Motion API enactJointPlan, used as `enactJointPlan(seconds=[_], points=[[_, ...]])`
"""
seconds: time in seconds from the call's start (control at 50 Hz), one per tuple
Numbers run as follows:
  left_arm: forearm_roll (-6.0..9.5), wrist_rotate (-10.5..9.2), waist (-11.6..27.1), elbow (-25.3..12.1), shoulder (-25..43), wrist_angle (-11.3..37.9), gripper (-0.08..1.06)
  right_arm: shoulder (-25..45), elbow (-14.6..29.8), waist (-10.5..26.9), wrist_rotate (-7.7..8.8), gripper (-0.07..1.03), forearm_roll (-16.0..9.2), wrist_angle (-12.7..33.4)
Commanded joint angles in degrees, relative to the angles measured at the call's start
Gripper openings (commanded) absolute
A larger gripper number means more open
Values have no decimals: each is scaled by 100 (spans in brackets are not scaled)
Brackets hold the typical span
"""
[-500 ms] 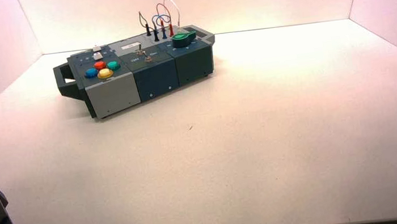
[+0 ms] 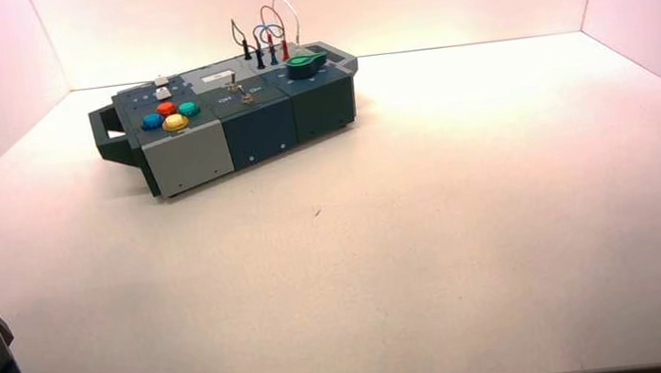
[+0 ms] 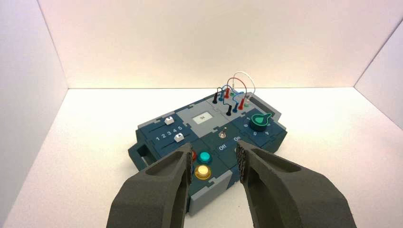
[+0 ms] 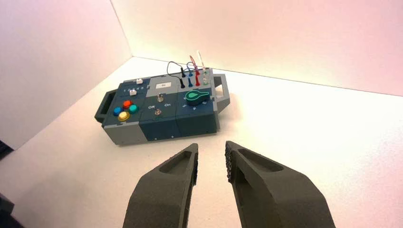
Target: Move the left gripper to the left.
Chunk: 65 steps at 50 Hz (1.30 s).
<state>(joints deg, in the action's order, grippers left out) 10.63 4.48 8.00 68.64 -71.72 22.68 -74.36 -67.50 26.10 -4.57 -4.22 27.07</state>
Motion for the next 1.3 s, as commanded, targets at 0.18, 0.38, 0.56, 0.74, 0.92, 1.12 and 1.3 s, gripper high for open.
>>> enactJointPlan(seconds=[0.18,0.38,0.56,0.74,0.92,1.12,1.3], points=[[-18,0,-448,-97,62,-62,10,44,158,0,-18,33,-18,-70],[-18,9,-1046,-193,-149,97,-3,44,141,0,-18,33,-18,-88],[-26,79,-1591,-316,149,35,-3,44,149,9,-18,33,-35,-62],[-35,202,-2241,-686,853,-211,-3,44,149,18,-18,33,-44,-26],[-26,220,-2812,-1274,1644,-264,-3,44,158,62,-18,33,-44,26],[-35,281,-3313,-1854,2382,-281,-3,44,158,79,-18,33,-35,53],[-35,308,-3709,-2294,2997,-308,-3,105,167,79,-9,31,-35,88]])
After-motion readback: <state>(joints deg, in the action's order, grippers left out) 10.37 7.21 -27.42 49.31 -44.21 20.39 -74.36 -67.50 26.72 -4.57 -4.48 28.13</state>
